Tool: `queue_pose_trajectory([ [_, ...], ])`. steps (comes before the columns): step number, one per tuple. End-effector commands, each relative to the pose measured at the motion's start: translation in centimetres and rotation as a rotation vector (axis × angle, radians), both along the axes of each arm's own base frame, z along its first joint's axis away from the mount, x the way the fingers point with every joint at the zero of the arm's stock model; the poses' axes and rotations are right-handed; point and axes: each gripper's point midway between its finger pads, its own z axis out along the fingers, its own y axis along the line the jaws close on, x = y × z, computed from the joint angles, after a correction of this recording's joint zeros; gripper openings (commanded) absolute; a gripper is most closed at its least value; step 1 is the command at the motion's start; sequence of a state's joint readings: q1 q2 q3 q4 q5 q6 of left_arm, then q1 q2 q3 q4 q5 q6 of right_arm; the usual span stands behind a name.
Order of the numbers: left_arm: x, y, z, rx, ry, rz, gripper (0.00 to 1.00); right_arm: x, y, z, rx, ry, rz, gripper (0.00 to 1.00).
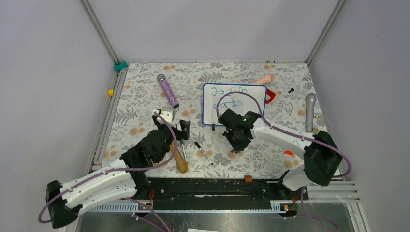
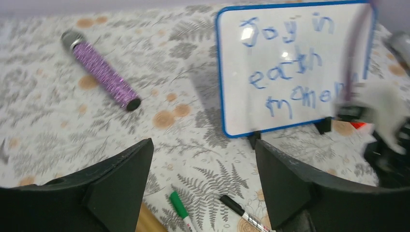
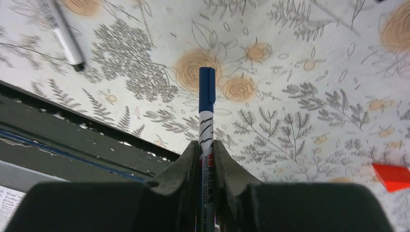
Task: Write a sentence on the whiteboard
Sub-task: Put down the whiteboard marker at the center of the board.
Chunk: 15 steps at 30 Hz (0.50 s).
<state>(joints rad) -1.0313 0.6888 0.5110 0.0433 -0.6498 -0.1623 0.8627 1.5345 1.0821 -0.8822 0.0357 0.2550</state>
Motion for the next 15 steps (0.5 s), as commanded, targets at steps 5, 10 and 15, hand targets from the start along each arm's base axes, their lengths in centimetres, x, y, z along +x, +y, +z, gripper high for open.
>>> queue_pose_trajectory([
  [5, 2.6, 3.3, -0.6, -0.147, 0.297, 0.211, 0.87, 5.5, 1.6, 3.6, 0.183, -0.343, 0.009, 0.61],
  [10, 3.9, 4.6, -1.8, -0.104, 0.437, 0.318, 0.95, 6.4, -1.1, 6.7, 0.234, -0.493, -0.130, 0.99],
  [15, 5.8, 5.4, -2.5, -0.127, 0.442, 0.358, 0.99, 7.5, -6.4, 9.9, 0.241, -0.748, -0.356, 0.99],
])
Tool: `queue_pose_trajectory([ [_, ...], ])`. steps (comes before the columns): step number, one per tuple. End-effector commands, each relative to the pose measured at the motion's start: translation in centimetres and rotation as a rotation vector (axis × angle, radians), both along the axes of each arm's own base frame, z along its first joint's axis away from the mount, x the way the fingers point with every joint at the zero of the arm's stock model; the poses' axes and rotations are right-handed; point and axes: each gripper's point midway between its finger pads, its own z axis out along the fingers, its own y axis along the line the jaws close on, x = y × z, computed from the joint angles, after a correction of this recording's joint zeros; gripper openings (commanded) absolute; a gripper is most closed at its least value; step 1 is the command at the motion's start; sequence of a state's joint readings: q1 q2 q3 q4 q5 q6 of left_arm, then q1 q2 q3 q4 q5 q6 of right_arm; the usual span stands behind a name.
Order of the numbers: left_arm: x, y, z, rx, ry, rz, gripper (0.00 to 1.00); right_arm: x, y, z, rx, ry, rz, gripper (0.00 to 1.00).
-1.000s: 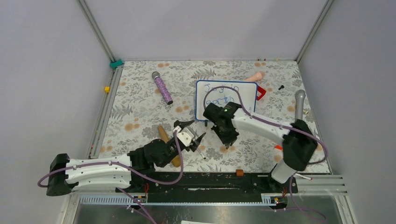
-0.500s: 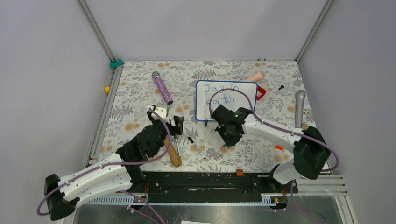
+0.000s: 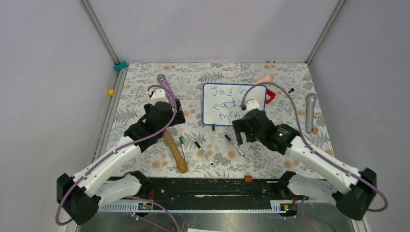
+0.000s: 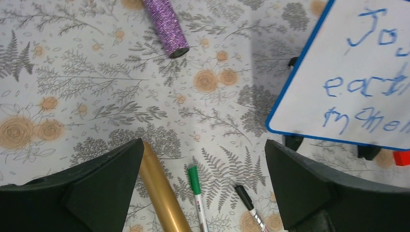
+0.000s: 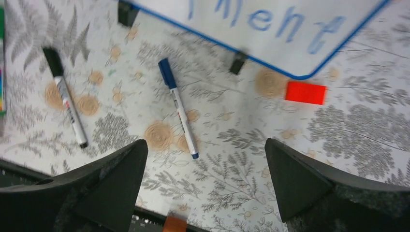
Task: Write a sentence on the whiteboard
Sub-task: Put down the whiteboard marker at the center of the board, then reset both arms
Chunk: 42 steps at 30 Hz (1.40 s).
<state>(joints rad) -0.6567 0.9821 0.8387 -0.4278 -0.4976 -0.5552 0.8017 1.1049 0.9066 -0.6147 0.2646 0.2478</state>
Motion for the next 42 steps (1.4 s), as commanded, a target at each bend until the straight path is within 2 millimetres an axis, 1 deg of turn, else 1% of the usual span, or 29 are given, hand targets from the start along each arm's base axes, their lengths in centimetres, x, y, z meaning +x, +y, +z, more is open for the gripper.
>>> queue_pose_trajectory([
  [1, 0.9, 0.7, 0.4, -0.046, 0.003, 0.039, 0.99, 2.4, -5.3, 3.7, 0.081, -0.267, -0.286, 0.98],
  [3, 1.3, 2.2, 0.6, 0.000, -0.038, 0.078, 0.99, 2.5, -7.5, 4.4, 0.119, -0.351, -0.368, 0.97],
  [5, 1.7, 4.6, 1.1, 0.081, -0.114, 0.159, 0.99, 2.8, -10.3, 5.0, 0.109, -0.464, -0.472, 0.97],
  [7, 1.9, 6.6, 2.1, 0.166, -0.215, 0.209, 0.99, 3.0, -12.3, 5.5, 0.096, -0.594, -0.531, 0.96],
  [10, 2.1, 8.0, 2.6, 0.240, -0.368, 0.219, 0.99, 4.0, -13.0, 5.2, 0.094, -0.797, -0.500, 0.92],
  [12, 2.0, 9.3, 2.1, 0.298, -0.410, 0.272, 0.99, 4.2, -14.6, 4.8, 0.033, -0.918, -0.531, 0.99],
  [14, 1.9, 10.4, 1.0, 0.384, -0.398, 0.306, 0.99, 3.9, -16.4, 3.7, -0.029, -0.972, -0.596, 0.99],
  [15, 1.8, 10.9, -0.2, 0.425, -0.380, 0.314, 0.99, 3.9, -16.8, 3.0, -0.034, -0.963, -0.621, 0.99],
  [16, 1.8, 11.2, -0.7, 0.433, -0.378, 0.335, 0.99, 4.1, -16.6, 2.1, -0.047, -0.946, -0.603, 0.99],
  [18, 2.0, 11.3, -2.5, 0.398, -0.394, 0.347, 0.99, 4.8, -16.5, 0.5, -0.042, -0.930, -0.588, 1.00],
  [19, 2.1, 11.3, -3.4, 0.383, -0.415, 0.336, 0.99, 5.2, -16.9, -0.2, -0.035, -0.922, -0.606, 1.00],
  [20, 2.0, 11.7, -4.5, 0.367, -0.428, 0.344, 0.99, 5.6, -17.3, -1.1, -0.026, -0.913, -0.621, 0.99],
  [21, 1.8, 12.2, -5.3, 0.366, -0.446, 0.356, 0.99, 6.0, -18.0, -1.5, -0.009, -0.921, -0.652, 0.99],
  [22, 1.6, 12.9, -5.1, 0.380, -0.488, 0.375, 0.99, 6.6, -18.2, -1.6, 0.007, -0.929, -0.664, 0.99],
  [24, 1.6, 12.6, -4.8, 0.408, -0.537, 0.326, 0.98, 7.9, -18.1, -0.8, 0.003, -0.974, -0.659, 1.00],
  [25, 1.8, 12.6, -4.5, 0.402, -0.561, 0.313, 0.98, 8.8, -17.8, -1.0, -0.011, -0.973, -0.636, 1.00],
  [27, 2.8, 11.9, -4.2, 0.409, -0.585, 0.270, 0.97, 11.7, -16.9, -1.9, -0.028, -0.935, -0.580, 1.00],
  [28, 3.2, 11.6, -4.1, 0.414, -0.594, 0.251, 0.97, 12.2, -16.9, -1.9, -0.033, -0.930, -0.567, 1.00],
  [29, 3.6, 11.4, -4.3, 0.402, -0.602, 0.229, 0.97, 12.0, -17.8, -2.8, -0.016, -0.893, -0.599, 0.99],
  [30, 3.9, 11.4, -4.7, 0.387, -0.617, 0.192, 0.96, 12.0, -18.2, -3.1, 0.052, -0.871, -0.622, 0.97],
  [31, 4.3, 11.4, -4.9, 0.374, -0.628, 0.177, 0.95, 12.1, -18.1, -3.2, 0.063, -0.867, -0.602, 0.96],
  [32, 4.7, 11.9, -4.8, 0.365, -0.622, 0.194, 0.96, 12.4, -17.7, -3.2, 0.059, -0.864, -0.566, 0.99],
  [34, 5.3, 12.7, -5.2, 0.334, -0.585, 0.212, 0.97, 13.2, -17.9, -3.1, 0.036, -0.863, -0.578, 0.99],
  [37, 6.6, 12.7, -5.4, 0.313, -0.552, 0.183, 0.97, 13.2, -17.9, -3.6, 0.025, -0.817, -0.586, 1.00],
  [38, 6.9, 13.0, -6.1, 0.284, -0.516, 0.179, 0.97, 13.3, -17.9, -3.5, 0.024, -0.826, -0.581, 0.99],
  [39, 7.3, 13.8, -6.1, 0.262, -0.517, 0.207, 0.98, 13.4, -17.9, -3.3, 0.029, -0.843, -0.579, 1.00],
  [40, 7.8, 15.1, -6.3, 0.269, -0.508, 0.271, 0.99, 13.3, -17.9, -3.2, 0.030, -0.847, -0.580, 0.99],
  [41, 8.0, 15.0, -7.2, 0.250, -0.450, 0.268, 0.99, 13.3, -17.9, -3.2, 0.030, -0.839, -0.582, 0.99],
  [42, 8.2, 15.0, -7.3, 0.231, -0.443, 0.253, 0.98, 13.3, -17.8, -3.4, 0.029, -0.833, -0.581, 0.99],
])
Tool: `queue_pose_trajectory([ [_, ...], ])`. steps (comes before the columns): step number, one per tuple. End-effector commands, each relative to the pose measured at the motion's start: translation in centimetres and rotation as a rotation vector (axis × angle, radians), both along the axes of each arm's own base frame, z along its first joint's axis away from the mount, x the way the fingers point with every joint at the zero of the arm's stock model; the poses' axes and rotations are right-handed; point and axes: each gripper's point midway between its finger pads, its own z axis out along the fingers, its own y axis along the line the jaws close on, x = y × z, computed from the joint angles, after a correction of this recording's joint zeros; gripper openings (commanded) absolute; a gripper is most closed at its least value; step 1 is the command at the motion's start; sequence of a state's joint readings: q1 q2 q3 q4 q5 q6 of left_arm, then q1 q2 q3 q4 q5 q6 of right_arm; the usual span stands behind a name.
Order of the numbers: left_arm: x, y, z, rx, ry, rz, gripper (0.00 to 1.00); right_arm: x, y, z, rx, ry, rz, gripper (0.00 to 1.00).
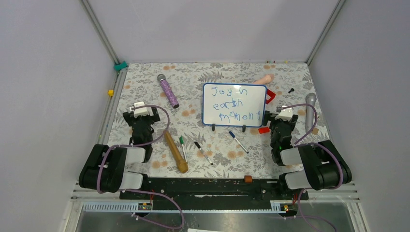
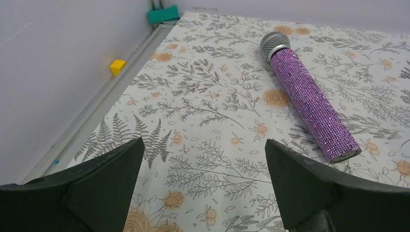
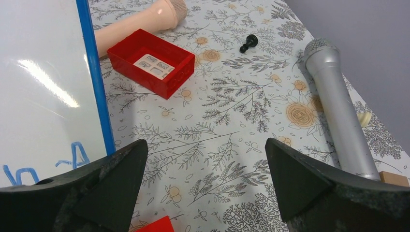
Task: Write a sentence on the whiteboard
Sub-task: Reset both arms
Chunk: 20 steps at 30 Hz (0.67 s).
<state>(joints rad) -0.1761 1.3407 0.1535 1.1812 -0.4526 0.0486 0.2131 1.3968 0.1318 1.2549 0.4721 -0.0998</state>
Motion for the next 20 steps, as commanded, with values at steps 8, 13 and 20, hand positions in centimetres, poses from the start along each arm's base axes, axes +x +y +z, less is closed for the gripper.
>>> queue_pose_trajectory([
  [8, 1.85, -0.29, 0.56, -0.098, -0.010, -0.046, 0.99, 0.87, 0.34, 1.68, 0.026, -0.064, 0.011, 1.00],
  [13, 1.81, -0.36, 0.46, -0.103, -0.006, -0.048, 0.99, 0.86, 0.34, 1.66, 0.026, -0.063, 0.011, 0.99],
  [20, 2.00, -0.44, 0.42, -0.104, 0.000, -0.059, 0.99, 0.86, 0.34, 1.64, 0.026, -0.063, 0.011, 0.99],
])
